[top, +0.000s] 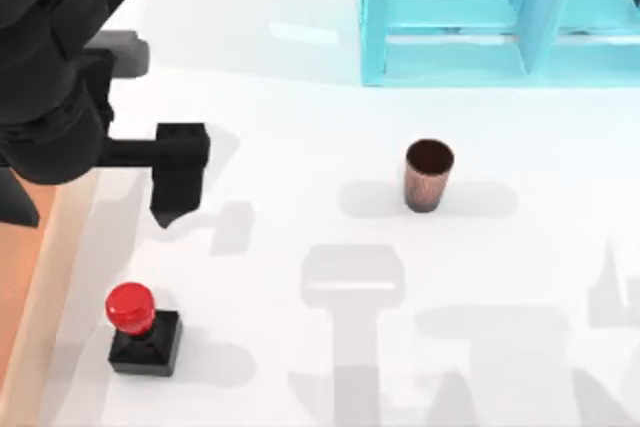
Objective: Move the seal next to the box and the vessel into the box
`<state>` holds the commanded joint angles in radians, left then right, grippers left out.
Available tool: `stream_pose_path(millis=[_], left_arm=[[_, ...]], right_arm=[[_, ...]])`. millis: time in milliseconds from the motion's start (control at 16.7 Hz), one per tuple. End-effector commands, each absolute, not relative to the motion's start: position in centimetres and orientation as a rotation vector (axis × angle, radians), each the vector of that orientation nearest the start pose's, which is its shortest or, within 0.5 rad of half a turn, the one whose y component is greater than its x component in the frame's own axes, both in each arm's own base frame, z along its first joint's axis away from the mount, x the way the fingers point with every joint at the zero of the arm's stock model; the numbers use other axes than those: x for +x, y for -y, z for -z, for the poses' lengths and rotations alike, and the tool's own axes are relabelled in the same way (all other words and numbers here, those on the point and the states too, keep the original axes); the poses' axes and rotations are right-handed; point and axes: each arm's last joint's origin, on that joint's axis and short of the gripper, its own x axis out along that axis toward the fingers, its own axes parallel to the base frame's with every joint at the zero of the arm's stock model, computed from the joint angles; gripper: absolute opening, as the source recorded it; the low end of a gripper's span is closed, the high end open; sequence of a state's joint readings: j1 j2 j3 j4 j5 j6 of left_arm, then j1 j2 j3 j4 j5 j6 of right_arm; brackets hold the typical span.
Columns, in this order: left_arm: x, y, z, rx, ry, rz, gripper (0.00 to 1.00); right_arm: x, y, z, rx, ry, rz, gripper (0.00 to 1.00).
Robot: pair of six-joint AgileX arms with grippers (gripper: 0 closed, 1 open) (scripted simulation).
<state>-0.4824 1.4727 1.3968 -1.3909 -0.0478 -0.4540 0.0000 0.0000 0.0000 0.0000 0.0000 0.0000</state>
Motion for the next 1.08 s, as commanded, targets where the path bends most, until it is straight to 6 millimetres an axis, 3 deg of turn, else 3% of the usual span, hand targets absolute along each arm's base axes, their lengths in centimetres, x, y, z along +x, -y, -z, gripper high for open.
stream_pose_path(millis=[360,540,840,1080], left_arm=[[23.4,11.8,-30.5,0.019,-1.463,0.02,1.0],[24.9,13.3,-30.8,0.03,-1.477,0.013,1.0],[29.8,18.6,-31.3,0.034,-1.47,0.004,1.0],[33.5,24.3,-29.9,0.038,-1.455,-0.003,1.0]], right_arm=[[10.6,0.1,-16.0,0.0,0.0,0.0,1.0],[10.6,0.1,-16.0,0.0,0.0,0.0,1.0],[10.6,0.1,-16.0,0.0,0.0,0.0,1.0],[10.6,0.1,-16.0,0.0,0.0,0.0,1.0]])
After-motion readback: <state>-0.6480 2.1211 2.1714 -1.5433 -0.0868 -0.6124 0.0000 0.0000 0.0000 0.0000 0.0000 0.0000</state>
